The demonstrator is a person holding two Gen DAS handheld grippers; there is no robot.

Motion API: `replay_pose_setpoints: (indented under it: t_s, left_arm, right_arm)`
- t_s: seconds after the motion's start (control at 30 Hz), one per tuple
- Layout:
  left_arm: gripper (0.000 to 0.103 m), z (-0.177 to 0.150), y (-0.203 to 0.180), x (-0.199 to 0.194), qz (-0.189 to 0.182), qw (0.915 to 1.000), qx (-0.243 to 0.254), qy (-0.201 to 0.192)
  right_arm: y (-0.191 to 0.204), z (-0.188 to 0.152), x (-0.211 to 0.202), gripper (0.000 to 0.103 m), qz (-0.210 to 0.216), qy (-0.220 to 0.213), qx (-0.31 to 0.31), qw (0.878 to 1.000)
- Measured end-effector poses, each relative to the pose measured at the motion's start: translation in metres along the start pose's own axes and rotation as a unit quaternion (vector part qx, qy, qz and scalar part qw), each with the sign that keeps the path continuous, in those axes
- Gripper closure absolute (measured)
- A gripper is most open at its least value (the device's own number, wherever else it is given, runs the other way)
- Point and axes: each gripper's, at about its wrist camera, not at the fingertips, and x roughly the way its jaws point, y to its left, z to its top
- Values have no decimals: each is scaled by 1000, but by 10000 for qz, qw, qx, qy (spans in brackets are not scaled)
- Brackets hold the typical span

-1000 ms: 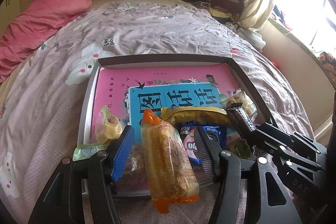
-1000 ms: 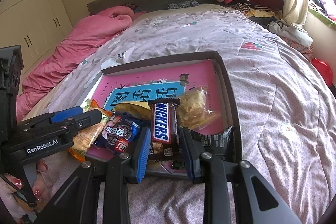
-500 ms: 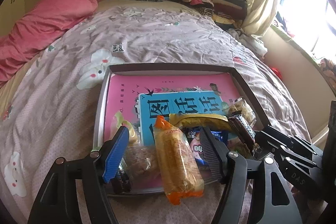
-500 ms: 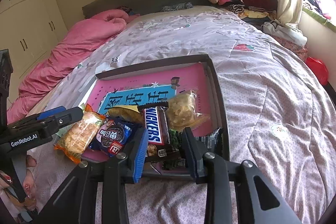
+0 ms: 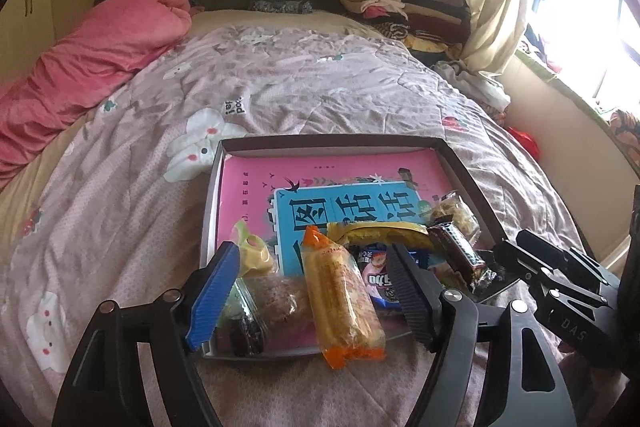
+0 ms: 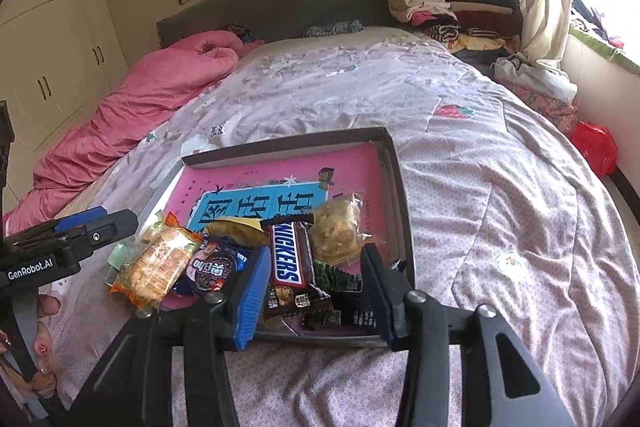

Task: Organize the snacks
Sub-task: 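Open both tools to release the bread bar and Snickers bar in the tray, then withdraw both tools from the tray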

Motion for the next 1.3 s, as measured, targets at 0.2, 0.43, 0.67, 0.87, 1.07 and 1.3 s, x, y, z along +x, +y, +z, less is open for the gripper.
replay_pose_setpoints:
  t_s: [0.2,0.43,0.67,0.87,1.07,1.3]
  left_arm:
    - [24,-4,0,-11,144,9999,-51,64]
    - [23,-20,-1,-19,243,9995,-47,172]
    - [23,-38,-2,-27,361,9991,-27,233]
    - [23,-55,-7,-33,397,9988,21,298]
    - [23,-72,-9,-39,367,9984,-23,427]
    - [23,-83,-10,-51,409,9983,-87,413]
  right_arm:
    - [5,2,-15,43,-80,-164,-97,9998]
    - [9,-3,-31,28,-237,-303,-185,9991]
    - [17,-16,-42,19,-284,-319,-318,9986]
    - [22,-31,-46,15,-255,-152,-319,9991]
    - [23,-49,-48,15,-195,121,-288,9993]
    - [18,-63,-51,14,-174,356,-145,9991]
